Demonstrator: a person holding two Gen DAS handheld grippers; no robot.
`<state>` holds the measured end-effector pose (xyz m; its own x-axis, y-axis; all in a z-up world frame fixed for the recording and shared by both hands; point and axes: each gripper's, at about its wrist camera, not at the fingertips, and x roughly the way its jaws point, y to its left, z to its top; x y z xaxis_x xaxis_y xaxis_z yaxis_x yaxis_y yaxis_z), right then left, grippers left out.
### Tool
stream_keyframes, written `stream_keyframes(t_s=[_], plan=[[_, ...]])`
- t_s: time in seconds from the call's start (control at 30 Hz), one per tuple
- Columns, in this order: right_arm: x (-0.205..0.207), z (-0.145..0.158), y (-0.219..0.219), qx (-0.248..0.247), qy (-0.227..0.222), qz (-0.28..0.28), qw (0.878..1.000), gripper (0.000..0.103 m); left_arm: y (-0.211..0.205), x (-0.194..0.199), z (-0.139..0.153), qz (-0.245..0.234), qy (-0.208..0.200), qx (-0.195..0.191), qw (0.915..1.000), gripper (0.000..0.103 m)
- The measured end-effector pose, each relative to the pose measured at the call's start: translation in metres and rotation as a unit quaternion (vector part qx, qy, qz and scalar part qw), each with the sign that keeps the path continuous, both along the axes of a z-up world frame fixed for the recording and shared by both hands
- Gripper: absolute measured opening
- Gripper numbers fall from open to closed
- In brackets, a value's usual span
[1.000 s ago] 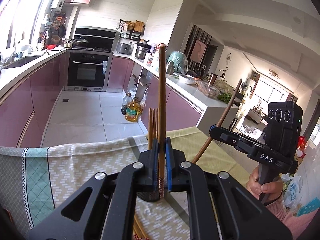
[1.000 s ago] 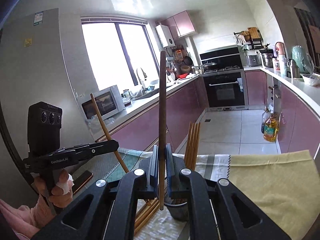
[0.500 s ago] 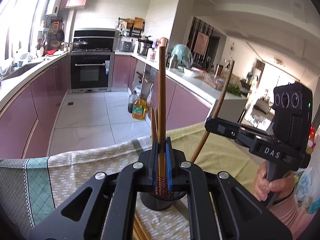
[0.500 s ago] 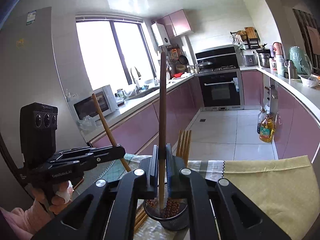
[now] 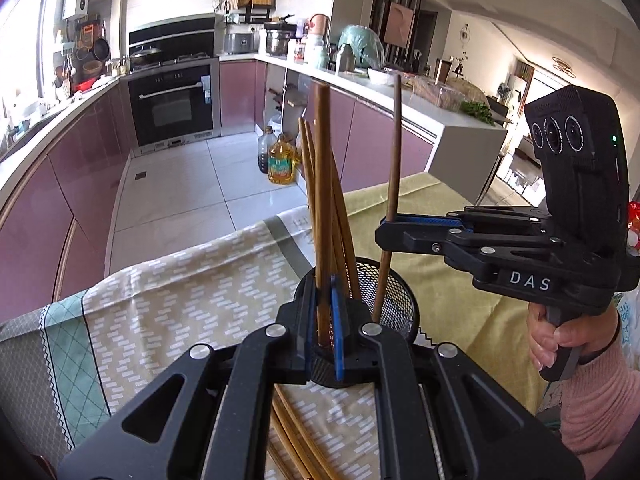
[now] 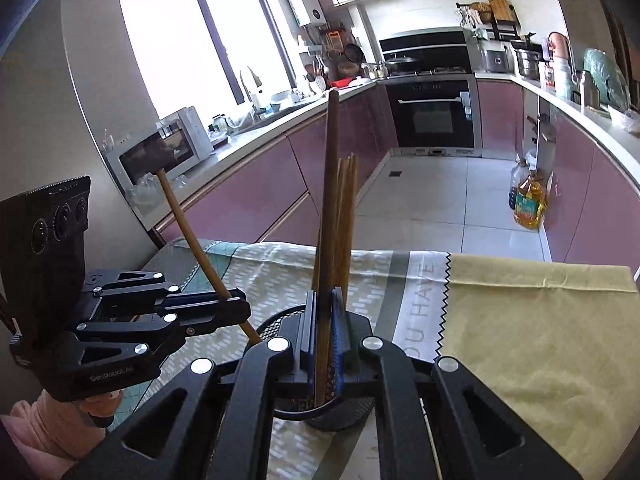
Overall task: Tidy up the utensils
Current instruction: 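Lower and open the left tool into the holder while the right tool releases its chopstick, then move both tools back over the remaining chopsticks on the cloth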
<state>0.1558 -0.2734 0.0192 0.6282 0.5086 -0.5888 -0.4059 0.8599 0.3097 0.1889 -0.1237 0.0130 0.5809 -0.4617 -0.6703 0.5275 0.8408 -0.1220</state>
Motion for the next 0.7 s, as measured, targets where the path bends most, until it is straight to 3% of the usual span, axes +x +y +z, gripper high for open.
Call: stream_keyframes(t_s=[0.2, 0.3, 0.33, 0.5, 0.57, 0.7], plan=[[0.005, -0.008, -0.006, 0.008, 0.010, -0.013, 1.000, 0.009, -0.001, 0.013, -0.007, 0.012, 0.012, -0.007, 0.9998, 0.009], [0.002, -0.008, -0.009, 0.012, 0.008, -0.020, 1.000, 0.031, 0.006, 0.011, -0.010, 0.019, 0.010, -0.015, 0.9997, 0.009], [0.000, -0.008, -0.009, 0.012, 0.005, -0.021, 1.000, 0.033, 0.008, 0.009, -0.012, 0.022, 0.009, -0.018, 0.9996, 0.011], [-0.014, -0.007, -0.007, 0.014, -0.007, -0.018, 1.000, 0.037, 0.026, -0.010, -0.013, 0.046, -0.013, -0.025, 0.9985, 0.023], [-0.023, -0.005, -0.006, 0.013, -0.017, -0.014, 1.000, 0.043, 0.034, -0.020, -0.012, 0.054, -0.027, -0.025, 0.9979, 0.034], [-0.048, 0.000, 0.002, 0.012, -0.041, 0.005, 0.999, 0.052, 0.054, -0.044, -0.014, 0.069, -0.049, -0.025, 0.9961, 0.042]])
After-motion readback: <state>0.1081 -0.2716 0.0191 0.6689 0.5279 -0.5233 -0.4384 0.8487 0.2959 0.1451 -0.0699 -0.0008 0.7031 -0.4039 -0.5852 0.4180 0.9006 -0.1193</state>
